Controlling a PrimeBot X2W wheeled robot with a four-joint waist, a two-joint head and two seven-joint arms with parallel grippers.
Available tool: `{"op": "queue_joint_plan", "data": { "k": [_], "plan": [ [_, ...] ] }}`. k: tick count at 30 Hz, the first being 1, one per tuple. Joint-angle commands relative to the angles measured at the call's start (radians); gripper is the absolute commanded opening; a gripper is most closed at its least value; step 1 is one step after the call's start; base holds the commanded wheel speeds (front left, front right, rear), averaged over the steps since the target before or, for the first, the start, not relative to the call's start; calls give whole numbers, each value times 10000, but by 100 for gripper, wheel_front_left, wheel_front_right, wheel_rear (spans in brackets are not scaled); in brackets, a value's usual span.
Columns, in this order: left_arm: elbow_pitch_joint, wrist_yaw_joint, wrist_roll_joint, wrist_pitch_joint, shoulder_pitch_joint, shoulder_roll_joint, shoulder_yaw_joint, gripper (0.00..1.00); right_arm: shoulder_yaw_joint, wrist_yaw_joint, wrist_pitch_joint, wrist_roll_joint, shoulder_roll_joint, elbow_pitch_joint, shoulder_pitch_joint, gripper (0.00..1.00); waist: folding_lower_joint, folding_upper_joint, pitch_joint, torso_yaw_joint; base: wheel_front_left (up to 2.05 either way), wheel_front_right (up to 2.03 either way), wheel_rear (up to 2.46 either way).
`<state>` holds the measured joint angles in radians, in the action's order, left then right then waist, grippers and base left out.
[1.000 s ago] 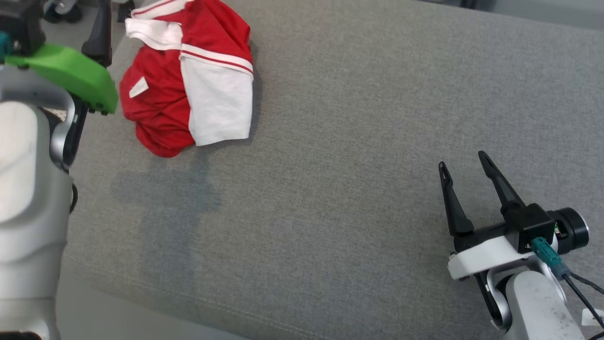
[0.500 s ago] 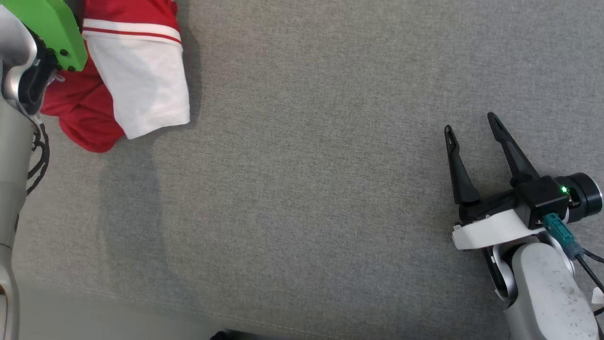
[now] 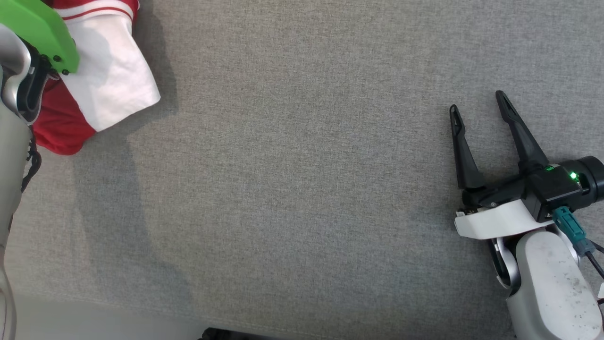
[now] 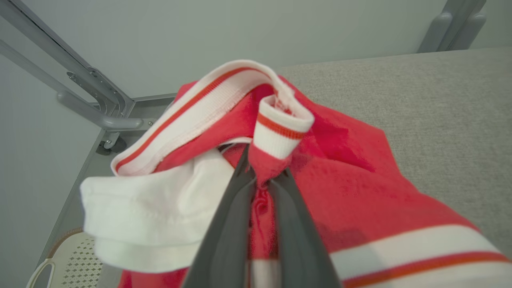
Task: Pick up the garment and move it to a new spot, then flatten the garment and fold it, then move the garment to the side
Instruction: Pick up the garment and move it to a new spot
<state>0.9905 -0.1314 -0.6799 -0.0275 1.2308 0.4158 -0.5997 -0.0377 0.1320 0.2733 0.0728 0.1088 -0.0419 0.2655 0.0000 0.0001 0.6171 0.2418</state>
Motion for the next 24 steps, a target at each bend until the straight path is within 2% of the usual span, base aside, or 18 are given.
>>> {"op": "queue_joint_plan", "data": {
  "k": [1,6,12,17,24],
  "plan": [
    [23,24,-21,-383,220,114,-127,0,80,-23,-159,-18,93,-704,-281,100,0,-1,-313,-13,0,0,0],
    [-211,24,-350,-1526,313,294,-631,0,-171,-17,-128,-183,-156,-755,-293,100,0,-1,-1213,-187,0,0,0],
    [-883,23,-472,-2088,509,641,-1229,0,-303,-17,-85,-389,-418,-826,-541,100,0,-1,-2540,-634,0,0,0],
    [-1699,23,-677,-2096,523,948,-1859,0,-350,-17,-85,-580,-550,-951,-1018,100,0,-1,-3729,-1190,0,0,0],
    [-2906,23,-1770,-1535,360,1094,-2226,0,-416,-17,-85,-1159,-574,-811,-1643,100,0,-1,-5092,-2477,0,0,0]
  ]
}}
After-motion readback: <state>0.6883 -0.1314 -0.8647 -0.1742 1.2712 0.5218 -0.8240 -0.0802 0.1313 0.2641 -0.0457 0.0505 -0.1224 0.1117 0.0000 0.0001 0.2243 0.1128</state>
